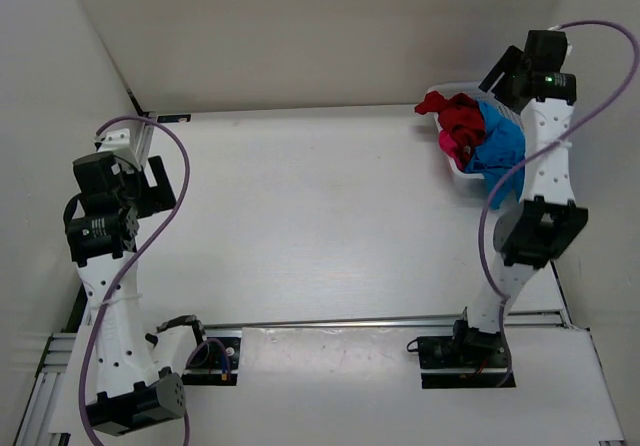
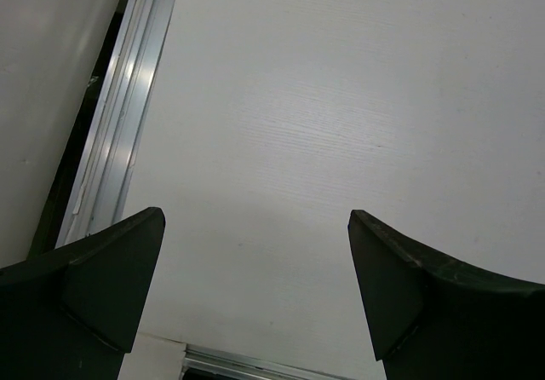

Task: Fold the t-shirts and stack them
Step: Grab crumpled tshirt from bin with the right arm

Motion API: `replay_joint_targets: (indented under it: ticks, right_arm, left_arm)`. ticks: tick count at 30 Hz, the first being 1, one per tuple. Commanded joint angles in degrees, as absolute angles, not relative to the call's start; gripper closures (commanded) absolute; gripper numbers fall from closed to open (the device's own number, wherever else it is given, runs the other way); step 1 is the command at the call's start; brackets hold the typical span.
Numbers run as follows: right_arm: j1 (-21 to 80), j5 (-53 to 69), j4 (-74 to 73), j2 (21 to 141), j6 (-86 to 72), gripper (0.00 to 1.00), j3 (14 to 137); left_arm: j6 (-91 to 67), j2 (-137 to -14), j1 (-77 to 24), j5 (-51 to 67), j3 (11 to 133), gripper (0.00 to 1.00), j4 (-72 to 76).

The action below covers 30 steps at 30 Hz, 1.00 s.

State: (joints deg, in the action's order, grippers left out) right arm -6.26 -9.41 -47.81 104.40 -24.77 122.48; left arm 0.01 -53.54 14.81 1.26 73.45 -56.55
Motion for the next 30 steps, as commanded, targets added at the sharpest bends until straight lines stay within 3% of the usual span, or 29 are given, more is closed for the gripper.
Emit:
replay_joint_targets:
  ticks: [1,8,17,23,27,28,30]
  right_arm:
    - [-7.82,-6.69,-48.09,115.03,-25.22,0.22,129.54]
    - [-8.44,-1.85,-31.91,126.80,-28.91,0.21,132.43]
    - [-7.91,-2.89,-30.33,131.57,-35.85,0.29,129.65]
    - [-6.86,-3.60,-31.63,130.96,-36.47,0.29,127.80]
    - [-6.86,-4.22,-33.04,130.96,-36.47,0.43,125.77]
    - [-6.86,-4.22,-33.05,130.96,-36.47,0.62,125.77]
    - [-6.86,-4.22,-33.75,131.57,-35.95,0.81,127.17]
  left_arm:
    - [0.00,-53.17,14.59,2.72,72.51,0.00,-57.04]
    - [0.00,-57.30,14.59,-2.29,72.43,0.00,-58.89]
    - [0.00,-61.52,14.59,-5.80,71.37,0.00,-59.41]
    - [0.00,-62.67,14.59,-5.80,71.89,0.00,-59.41]
    - [0.00,-62.67,14.59,-5.27,71.89,0.00,-59.41]
    - [0.00,-62.67,14.59,-5.27,71.89,0.00,-59.41]
    - [0.00,-62.14,14.59,-4.66,71.89,0.00,-59.41]
